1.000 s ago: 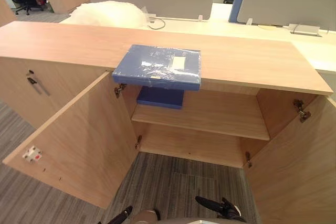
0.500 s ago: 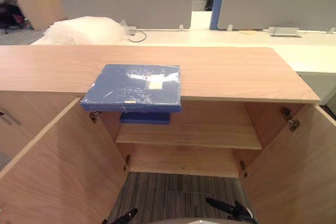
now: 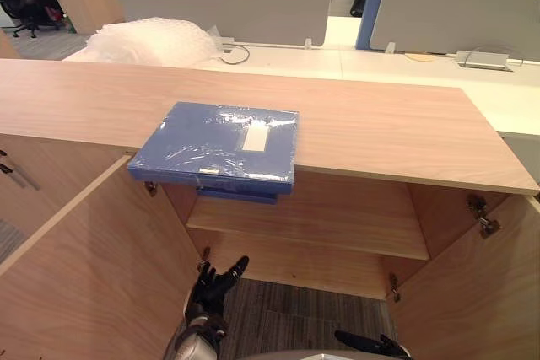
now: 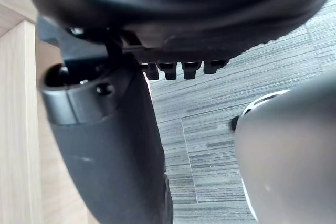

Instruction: Walk over to the cabinet, pick up the folder, carry it to the office cabinet, place the folder inside the office cabinet, then close the office cabinet door

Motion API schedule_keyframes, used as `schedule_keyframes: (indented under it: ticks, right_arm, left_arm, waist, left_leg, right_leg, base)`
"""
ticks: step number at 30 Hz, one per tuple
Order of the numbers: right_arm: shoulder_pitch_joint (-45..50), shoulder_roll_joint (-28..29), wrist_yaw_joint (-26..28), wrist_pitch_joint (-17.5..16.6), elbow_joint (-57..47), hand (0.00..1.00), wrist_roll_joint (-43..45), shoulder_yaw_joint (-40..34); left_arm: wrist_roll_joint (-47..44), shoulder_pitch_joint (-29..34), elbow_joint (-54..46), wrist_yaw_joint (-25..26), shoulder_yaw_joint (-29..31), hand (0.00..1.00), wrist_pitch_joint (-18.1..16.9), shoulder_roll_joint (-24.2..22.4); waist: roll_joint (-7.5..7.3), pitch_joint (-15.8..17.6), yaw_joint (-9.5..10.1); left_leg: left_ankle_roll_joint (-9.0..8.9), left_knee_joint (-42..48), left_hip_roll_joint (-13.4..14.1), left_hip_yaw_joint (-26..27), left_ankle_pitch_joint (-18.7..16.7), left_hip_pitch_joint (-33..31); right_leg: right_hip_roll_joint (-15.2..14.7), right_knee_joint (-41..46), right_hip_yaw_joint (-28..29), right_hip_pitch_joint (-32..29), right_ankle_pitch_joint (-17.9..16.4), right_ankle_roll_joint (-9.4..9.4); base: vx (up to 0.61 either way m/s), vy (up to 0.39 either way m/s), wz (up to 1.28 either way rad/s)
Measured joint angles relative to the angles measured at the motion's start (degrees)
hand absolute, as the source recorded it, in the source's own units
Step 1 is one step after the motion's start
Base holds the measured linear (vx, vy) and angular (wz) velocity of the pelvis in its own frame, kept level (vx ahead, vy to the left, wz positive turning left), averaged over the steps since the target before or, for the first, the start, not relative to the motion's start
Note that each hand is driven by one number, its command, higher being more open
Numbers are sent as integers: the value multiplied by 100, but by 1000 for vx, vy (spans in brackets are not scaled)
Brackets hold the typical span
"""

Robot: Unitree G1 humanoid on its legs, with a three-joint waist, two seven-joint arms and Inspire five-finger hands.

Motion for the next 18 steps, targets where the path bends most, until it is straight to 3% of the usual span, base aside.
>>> schedule_keyframes:
  ticks: [5, 11, 18]
  right_arm:
    - [-23, -14, 2, 5, 30, 100, -216, 181]
    - [-4, 8, -11, 50, 62, 100, -220, 217]
    - [64, 0, -147, 71, 53, 100, -218, 396]
  left_arm:
    - [325, 144, -552, 118, -36, 100, -77, 169]
    - [2009, 508, -1007, 433, -83, 100, 63, 92]
    - [3057, 846, -1741, 1032, -20, 100, 144, -221]
  waist:
    - [43, 17, 30]
    - [-19, 39, 171]
    - [-65, 55, 314]
  left_leg:
    - [37, -41, -63, -176, 32, -29]
    - [63, -202, -97, -590, 198, -28]
    - [34, -192, -113, -926, 290, -143]
  right_leg:
    - [-32, -365, -181, 221, 172, 35]
    - [-57, -610, -612, 466, 246, 38]
    - [-116, -621, -952, 588, 235, 39]
  base:
    - [5, 34, 20]
    - [-14, -14, 34]
    - [-40, -10, 27]
